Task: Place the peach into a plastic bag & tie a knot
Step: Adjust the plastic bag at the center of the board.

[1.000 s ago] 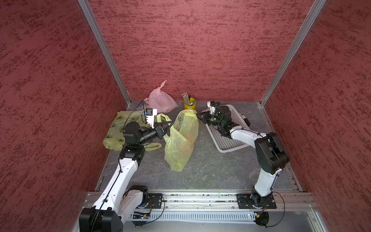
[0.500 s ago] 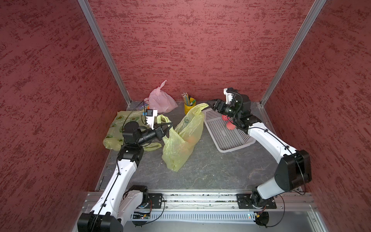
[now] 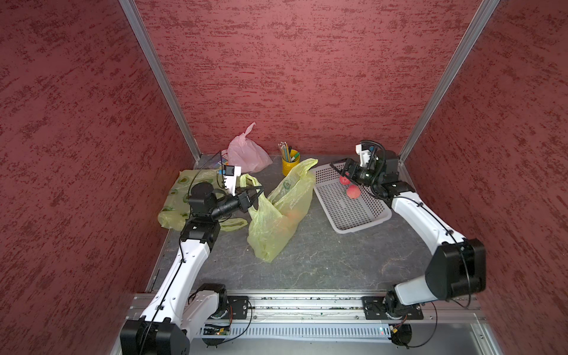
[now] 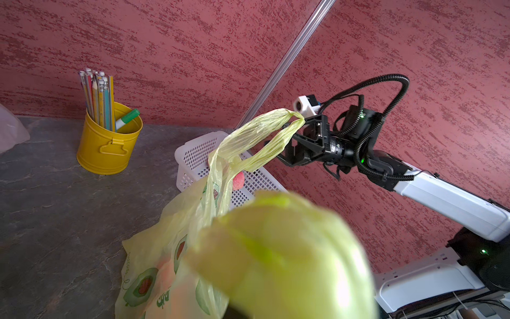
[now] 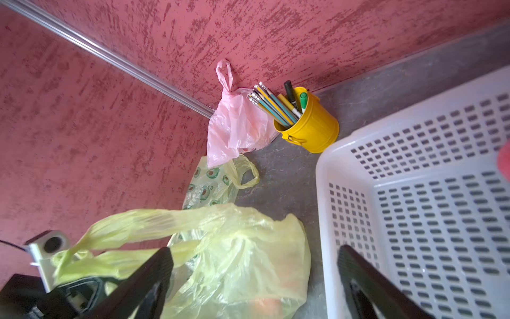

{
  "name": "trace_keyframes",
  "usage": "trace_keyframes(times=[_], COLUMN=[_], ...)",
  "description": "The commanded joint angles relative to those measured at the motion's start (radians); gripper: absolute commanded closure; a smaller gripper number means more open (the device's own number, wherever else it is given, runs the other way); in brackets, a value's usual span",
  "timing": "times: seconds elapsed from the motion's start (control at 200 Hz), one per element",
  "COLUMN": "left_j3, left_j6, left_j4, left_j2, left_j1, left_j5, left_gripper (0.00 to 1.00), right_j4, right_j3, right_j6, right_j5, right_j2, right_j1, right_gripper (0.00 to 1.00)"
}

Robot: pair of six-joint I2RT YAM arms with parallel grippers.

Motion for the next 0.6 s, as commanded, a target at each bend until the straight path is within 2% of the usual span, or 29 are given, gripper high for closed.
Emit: trace_keyframes(times=[0.0, 0.095, 0.306, 0.596], left_j3=[0.025, 0.023, 0.022, 0.018], left_j6=[0.011, 0.000, -0.005, -0.005], left_j4=[0.013, 0.026, 0.023, 0.029], left_j2=[0.007, 0.008, -0.005, -0.008], left_j1=[0.010, 0.007, 0.008, 0.004], left_j5=[0.024, 0.040, 0.041, 0.047], left_gripper=[1.00, 1.00, 1.00, 1.00], right_j4=[0.043, 0.109, 0.071, 0.053], right_j3=[-0.004, 0.042, 0.252, 0.265], right_j6=[0.020, 0.091, 0.126, 0.150], right_j5=[-0.027, -0.061, 0.035, 0.096], right_j2=[0.005, 0.118, 0.367, 0.423], right_j1=[-0.024, 0.014, 0.158, 0.262], right_gripper=[0.01, 0.01, 0.01, 0.01])
